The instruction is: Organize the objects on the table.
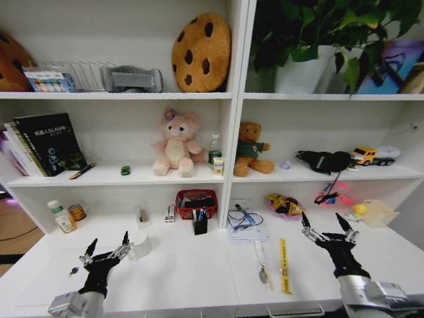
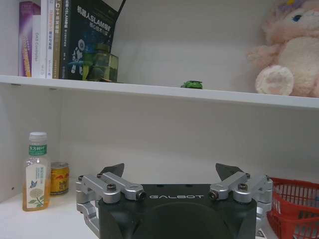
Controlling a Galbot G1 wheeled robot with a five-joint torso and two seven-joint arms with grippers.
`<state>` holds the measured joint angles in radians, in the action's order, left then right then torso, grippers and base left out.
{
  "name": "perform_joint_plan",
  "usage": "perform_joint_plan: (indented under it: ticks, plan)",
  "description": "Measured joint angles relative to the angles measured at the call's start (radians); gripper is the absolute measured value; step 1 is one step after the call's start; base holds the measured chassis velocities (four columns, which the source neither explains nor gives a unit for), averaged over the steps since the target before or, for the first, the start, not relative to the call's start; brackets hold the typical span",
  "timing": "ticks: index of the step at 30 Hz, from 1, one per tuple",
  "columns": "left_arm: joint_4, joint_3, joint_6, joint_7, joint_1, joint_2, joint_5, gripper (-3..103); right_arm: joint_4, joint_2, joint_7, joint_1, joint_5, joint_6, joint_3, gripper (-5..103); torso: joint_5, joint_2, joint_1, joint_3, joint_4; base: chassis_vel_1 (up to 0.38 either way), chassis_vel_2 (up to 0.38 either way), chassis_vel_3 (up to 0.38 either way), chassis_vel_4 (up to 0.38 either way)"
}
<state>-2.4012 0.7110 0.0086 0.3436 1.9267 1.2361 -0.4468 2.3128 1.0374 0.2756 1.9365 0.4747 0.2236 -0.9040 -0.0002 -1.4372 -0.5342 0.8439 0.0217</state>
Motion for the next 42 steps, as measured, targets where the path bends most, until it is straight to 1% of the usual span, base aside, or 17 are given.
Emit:
perform_joint_plan:
  ticks: [5, 10, 11, 16, 17, 20, 21, 24, 27, 29, 32, 33, 34, 37, 38, 40, 42]
  plan:
    - [0.0, 0.0, 0.0, 0.0, 0.0, 0.0, 0.0, 100, 0.0, 0.0, 0.0, 0.0, 0.0, 0.0, 0.0, 100, 0.0001, 0.0, 0.0, 0.0, 0.0002, 0.159, 0.17, -0.183, -0.181]
    - [0.0, 0.0, 0.0, 0.0, 0.0, 0.0, 0.0, 100, 0.0, 0.0, 0.0, 0.0, 0.0, 0.0, 0.0, 100, 0.0003, 0.0, 0.0, 0.0, -0.0004, 0.167, 0.155, -0.166, -0.162]
    - [0.0, 0.0, 0.0, 0.0, 0.0, 0.0, 0.0, 100, 0.0, 0.0, 0.0, 0.0, 0.0, 0.0, 0.0, 100, -0.0001, 0.0, 0.0, 0.0, 0.0001, 0.148, 0.142, -0.159, -0.161]
    - [0.0, 0.0, 0.0, 0.0, 0.0, 0.0, 0.0, 100, 0.0, 0.0, 0.0, 0.0, 0.0, 0.0, 0.0, 100, 0.0006, 0.0, 0.0, 0.0, -0.0002, 0.168, 0.148, -0.157, -0.153]
    - [0.0, 0.0, 0.0, 0.0, 0.0, 0.0, 0.0, 100, 0.0, 0.0, 0.0, 0.0, 0.0, 0.0, 0.0, 100, -0.0001, 0.0, 0.0, 0.0, 0.0001, 0.163, 0.183, -0.137, -0.149]
    - [0.0, 0.0, 0.0, 0.0, 0.0, 0.0, 0.0, 100, 0.0, 0.0, 0.0, 0.0, 0.0, 0.0, 0.0, 100, 0.0003, 0.0, 0.0, 0.0, 0.0, 0.17, 0.179, -0.179, -0.155]
    - [0.0, 0.0, 0.0, 0.0, 0.0, 0.0, 0.0, 100, 0.0, 0.0, 0.0, 0.0, 0.0, 0.0, 0.0, 100, 0.0004, 0.0, 0.0, 0.0, -0.0005, 0.169, 0.192, -0.194, -0.172]
    - [0.0, 0.0, 0.0, 0.0, 0.0, 0.0, 0.0, 100, 0.0, 0.0, 0.0, 0.0, 0.0, 0.0, 0.0, 100, -0.0003, 0.0, 0.0, 0.0, 0.0002, 0.178, 0.192, -0.185, -0.177]
    - [0.0, 0.0, 0.0, 0.0, 0.0, 0.0, 0.0, 100, 0.0, 0.0, 0.0, 0.0, 0.0, 0.0, 0.0, 100, 0.0006, 0.0, 0.0, 0.0, -0.0001, 0.193, 0.198, -0.192, -0.189]
    - [0.0, 0.0, 0.0, 0.0, 0.0, 0.0, 0.0, 100, 0.0, 0.0, 0.0, 0.0, 0.0, 0.0, 0.0, 100, 0.0001, 0.0, 0.0, 0.0, 0.0001, 0.183, 0.174, -0.188, -0.198]
    - [0.0, 0.0, 0.0, 0.0, 0.0, 0.0, 0.0, 100, 0.0, 0.0, 0.0, 0.0, 0.0, 0.0, 0.0, 100, -0.0002, 0.0, 0.0, 0.0, -0.0005, 0.189, 0.175, -0.196, -0.175]
    - [0.0, 0.0, 0.0, 0.0, 0.0, 0.0, 0.0, 100, 0.0, 0.0, 0.0, 0.0, 0.0, 0.0, 0.0, 100, 0.0003, 0.0, 0.0, 0.0, -0.0004, 0.19, 0.177, -0.167, -0.199]
    - [0.0, 0.0, 0.0, 0.0, 0.0, 0.0, 0.0, 100, 0.0, 0.0, 0.0, 0.0, 0.0, 0.0, 0.0, 100, 0.0, 0.0, 0.0, 0.0, 0.0001, 0.167, 0.202, -0.209, -0.188]
    - [0.0, 0.0, 0.0, 0.0, 0.0, 0.0, 0.0, 100, 0.0, 0.0, 0.0, 0.0, 0.0, 0.0, 0.0, 100, 0.0005, 0.0, 0.0, 0.0, -0.0001, 0.181, 0.178, -0.202, -0.184]
    - [0.0, 0.0, 0.0, 0.0, 0.0, 0.0, 0.0, 100, 0.0, 0.0, 0.0, 0.0, 0.0, 0.0, 0.0, 100, 0.0002, 0.0, 0.0, 0.0, 0.0001, 0.174, 0.169, -0.188, -0.18]
    - [0.0, 0.0, 0.0, 0.0, 0.0, 0.0, 0.0, 100, 0.0, 0.0, 0.0, 0.0, 0.0, 0.0, 0.0, 100, 0.0, 0.0, 0.0, 0.0, 0.0, 0.19, 0.197, -0.156, -0.18]
    - [0.0, 0.0, 0.0, 0.0, 0.0, 0.0, 0.0, 100, 0.0, 0.0, 0.0, 0.0, 0.0, 0.0, 0.0, 100, 0.0003, 0.0, 0.0, 0.0, -0.0006, 0.195, 0.192, -0.189, -0.184]
